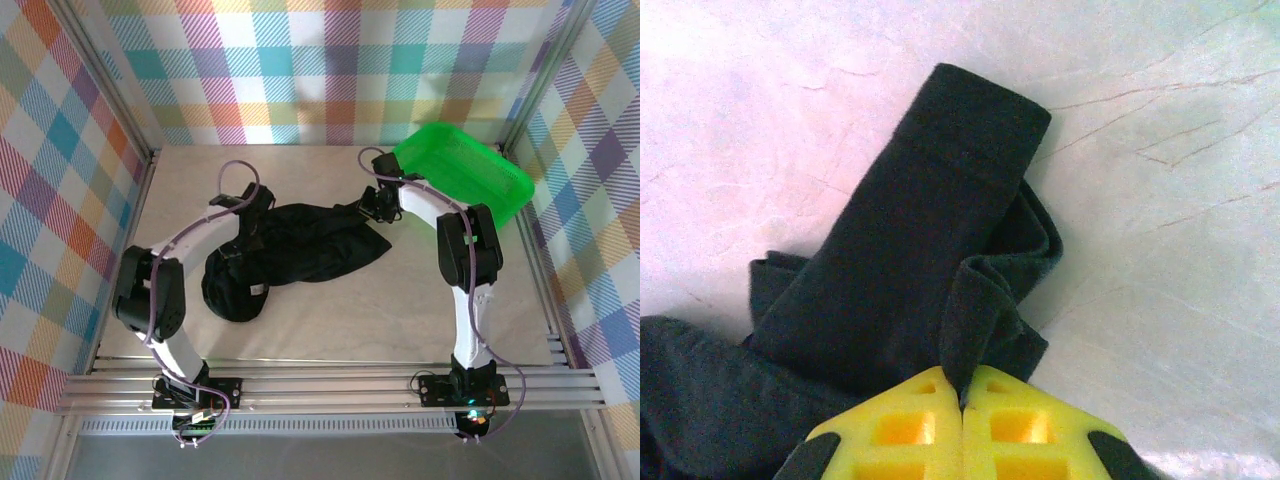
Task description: Fold and stack the t-shirts
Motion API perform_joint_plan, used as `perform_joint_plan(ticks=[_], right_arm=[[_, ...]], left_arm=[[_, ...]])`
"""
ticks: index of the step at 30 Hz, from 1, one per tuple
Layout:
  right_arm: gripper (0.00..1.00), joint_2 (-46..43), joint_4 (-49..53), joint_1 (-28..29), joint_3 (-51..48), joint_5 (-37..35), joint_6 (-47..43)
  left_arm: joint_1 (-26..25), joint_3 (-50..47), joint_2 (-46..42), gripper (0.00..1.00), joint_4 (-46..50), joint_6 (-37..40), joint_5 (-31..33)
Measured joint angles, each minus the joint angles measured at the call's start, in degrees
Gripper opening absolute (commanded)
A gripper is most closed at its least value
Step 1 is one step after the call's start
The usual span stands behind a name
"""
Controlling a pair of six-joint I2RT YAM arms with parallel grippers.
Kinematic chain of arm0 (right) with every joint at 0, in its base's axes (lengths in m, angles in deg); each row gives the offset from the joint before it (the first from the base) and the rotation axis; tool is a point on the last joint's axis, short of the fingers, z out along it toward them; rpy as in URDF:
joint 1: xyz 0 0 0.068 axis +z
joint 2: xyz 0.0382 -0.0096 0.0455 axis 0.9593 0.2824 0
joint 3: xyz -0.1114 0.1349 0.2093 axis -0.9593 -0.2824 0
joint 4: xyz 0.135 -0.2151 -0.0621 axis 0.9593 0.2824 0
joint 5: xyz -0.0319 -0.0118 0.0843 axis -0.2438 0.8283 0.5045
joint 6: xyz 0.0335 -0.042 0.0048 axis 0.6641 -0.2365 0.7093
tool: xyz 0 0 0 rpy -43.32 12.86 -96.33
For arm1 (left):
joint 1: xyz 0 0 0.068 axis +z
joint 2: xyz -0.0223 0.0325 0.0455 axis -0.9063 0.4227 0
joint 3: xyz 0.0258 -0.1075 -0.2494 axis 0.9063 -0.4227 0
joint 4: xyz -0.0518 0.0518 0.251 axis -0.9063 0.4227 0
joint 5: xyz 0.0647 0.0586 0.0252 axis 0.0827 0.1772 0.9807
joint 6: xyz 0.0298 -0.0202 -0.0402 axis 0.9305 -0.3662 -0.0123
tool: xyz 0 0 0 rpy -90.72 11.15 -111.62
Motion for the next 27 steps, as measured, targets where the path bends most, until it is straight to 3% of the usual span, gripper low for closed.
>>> perform_joint_plan(ticks=[7,17,27], right_arm=[[0.00,-11.08,-0.66,-0.04,-1.20,-2.27,-0.04],[0.00,-27.52,-0.61,-1.60,-6.64,-6.54,-1.60],[0.00,-39.71,-2.99,-3.17,-6.62,-9.11,-4.79]], left_arm=[[0.00,-1.14,-10.97,0.00,-1.01,3.45,-4.15],[0.00,-5.01,-20.11,0.00,-1.49,5.88,-7.74],[0.00,2.54,-28.76,0.00,-4.48,7.41,-8.20]])
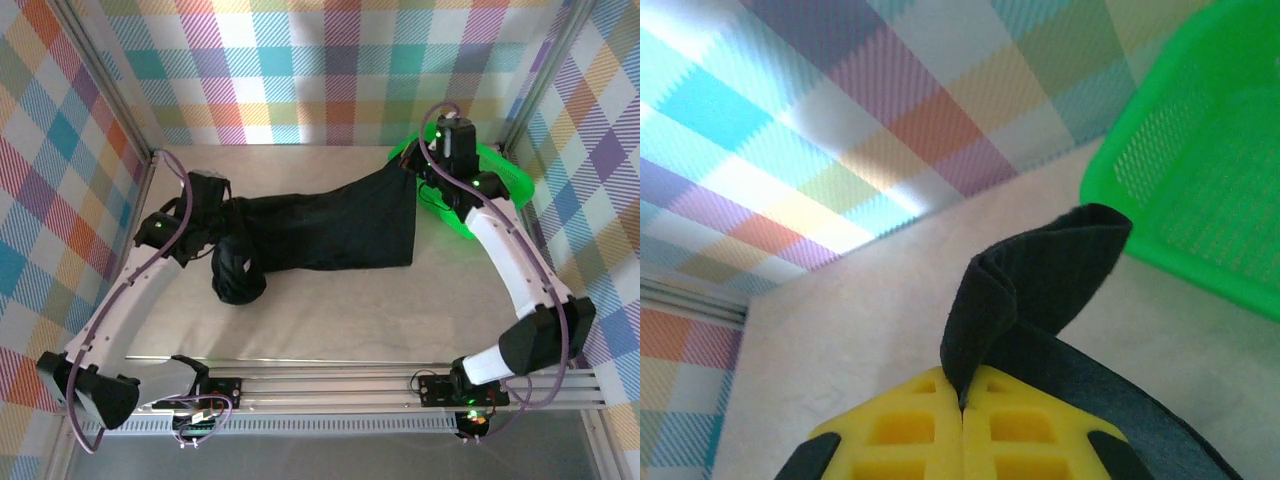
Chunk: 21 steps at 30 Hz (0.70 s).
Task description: Fold and stack the t-shirts
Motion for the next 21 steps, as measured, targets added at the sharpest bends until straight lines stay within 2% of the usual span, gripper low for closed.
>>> perform_joint_plan(ticks=[11,16,21], right_arm=[[0.00,-19.58,-6.56,-0.20,-0.59,-0.50,-3.93],[0.00,-29.81,-8.26,-0.20,-2.78,-1.92,-5.66],[0.00,-32.11,-9.27,-0.20,-2.84,-2.78,-7.41]], left_arm=[[0.00,5.35,-13.60,0.05,-6.73,1.46,-3.37],[-0.02,6.51,-19.87,0.15,-10.88,1.68,-3.45],[-0.02,10.75,-19.28,0.13,-12.63,1.66,-3.52]])
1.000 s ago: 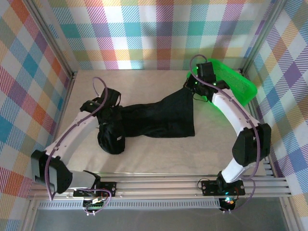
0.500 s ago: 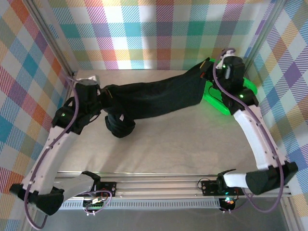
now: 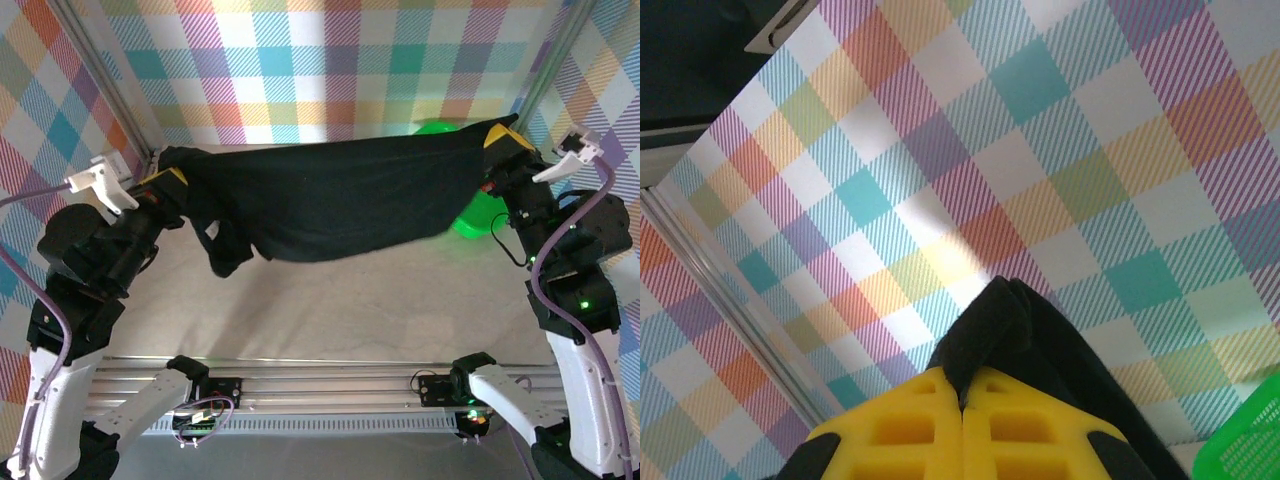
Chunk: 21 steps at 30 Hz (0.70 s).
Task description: Fold and stack the t-shirts
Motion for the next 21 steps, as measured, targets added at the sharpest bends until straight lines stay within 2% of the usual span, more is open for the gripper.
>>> perform_joint_plan(ticks=[4,5,6,7,8,9,10,11,12,15,18,21], right_arm=[[0.00,7.17,-1.44,-0.09,0.42,-0.33,-0.61],[0.00,10.12,-2.10,-0.13,0.74,-0.13,-0.59],[0.00,13.53,-2.51,-0.26,1.29,0.15,-0.57],[0.00,17.09,-3.02,-0.37,1.88,0.52,-0.55],[0.11,21.44,-3.78,-0.39,2.45,1.25,-0.50],[0.28,25.05,-4.00,-0.44,2.93,1.92,-0.33],[0.43,29.94,-3.72,-0.44,3.82,2.93,-0.09],[0.50,35.34,-2.89,-0.42,5.05,4.09,0.11],[0.53,39.12,-2.25,-0.42,5.86,5.07,0.13],[0.57,47.32,0.57,-0.42,5.03,7.32,0.57],[0.57,47.15,2.03,-0.28,-1.38,8.74,1.84],[0.54,42.51,2.73,0.26,-9.01,9.55,3.23]], left_arm=[[0.50,4.09,8.85,0.12,-0.02,0.04,2.73],[1.31,4.57,12.31,0.18,-0.07,0.11,3.48],[2.03,4.96,15.19,0.29,0.02,0.11,4.07],[3.67,5.57,19.45,0.46,0.22,0.09,4.48],[5.57,6.60,23.74,0.58,0.57,-0.52,4.63],[7.91,8.22,28.48,0.71,1.22,-1.22,4.26],[10.51,10.54,34.01,0.75,2.43,-2.21,3.61],[13.29,13.51,40.11,0.76,4.13,-3.48,3.06],[15.58,16.11,45.44,0.77,5.55,-4.20,2.67],[19.85,18.03,55.58,0.77,9.77,-5.29,2.51],[20.31,12.46,54.36,0.76,13.66,-6.16,2.54],[18.67,1.95,45.48,0.74,15.30,-7.72,1.33]])
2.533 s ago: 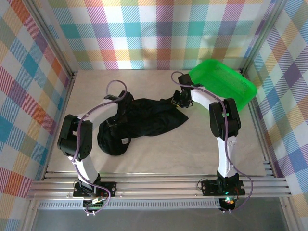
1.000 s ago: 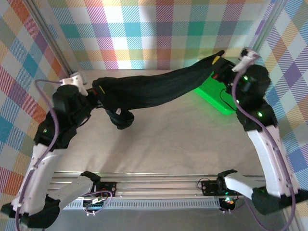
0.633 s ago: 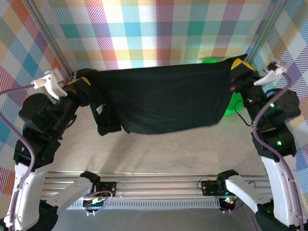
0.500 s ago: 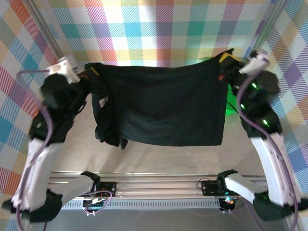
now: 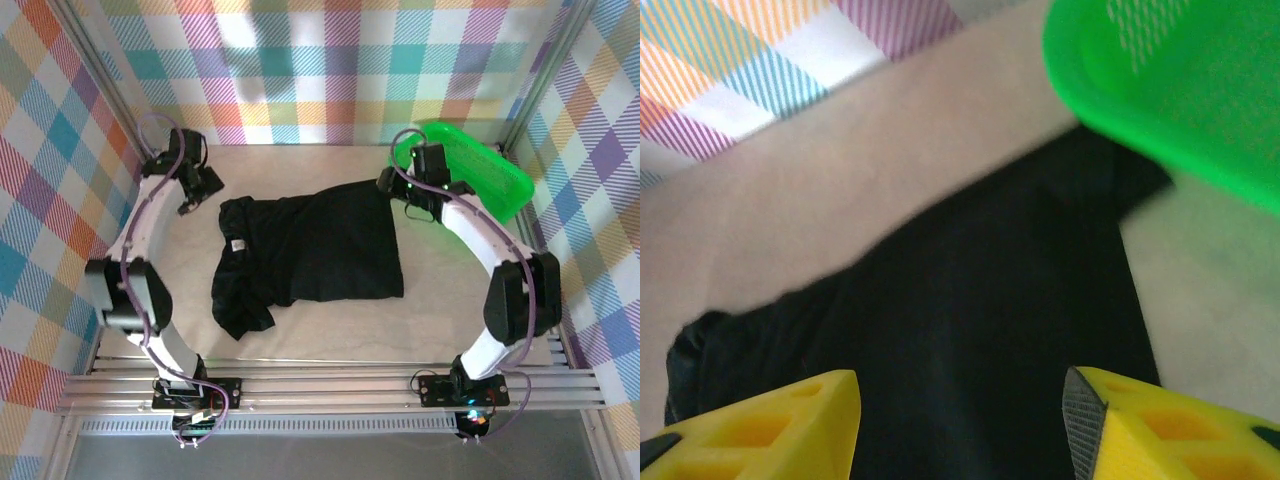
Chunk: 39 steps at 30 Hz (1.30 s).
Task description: Fold and stack the t-shirts
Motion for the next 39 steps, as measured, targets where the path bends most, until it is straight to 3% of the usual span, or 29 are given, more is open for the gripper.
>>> perform_joint_plan(ticks=[3,6,9,14,17,20,22,25,30,39], right_arm=[[0.53,-6.34,0.44,1.97,-6.93,0.81,1.25],[0.53,-10.10,0.55,5.31,-11.96,1.73,1.88],[0.55,-10.99,1.42,7.34,-17.11,2.58,2.93],[0.54,-11.10,6.47,5.55,-24.52,1.70,4.70],[0.55,-10.93,9.53,4.11,-25.44,1.44,5.57],[0.55,-8.79,10.47,2.60,-25.46,1.44,6.36],[0.53,-6.27,10.64,2.12,-25.46,1.25,6.38],[0.38,-1.31,11.08,1.73,-25.24,0.81,6.43],[0.00,3.72,12.76,1.44,-20.81,-0.09,6.62],[0.00,3.87,14.71,0.72,-19.10,-4.17,6.12]], left_arm=[[-1.73,-13.57,-12.20,0.74,2.05,-2.27,-3.69],[-2.47,-25.14,-18.67,0.75,3.19,-4.00,-8.76],[-3.15,-31.89,-17.09,0.77,3.50,-4.81,-12.22],[-7.45,-32.89,-9.33,0.75,2.51,-3.23,-11.54],[-8.59,-32.79,-6.25,0.65,1.81,-2.03,-8.50],[-8.68,-32.28,-3.28,0.39,1.57,-0.96,-3.91],[-8.68,-31.71,-1.73,0.27,1.55,-0.26,-1.36],[-8.68,-30.49,-1.11,0.23,1.62,0.15,2.03],[-8.09,-28.00,-1.18,0.00,1.60,0.94,6.49],[1.11,-25.14,-2.34,0.00,1.07,1.75,6.93]])
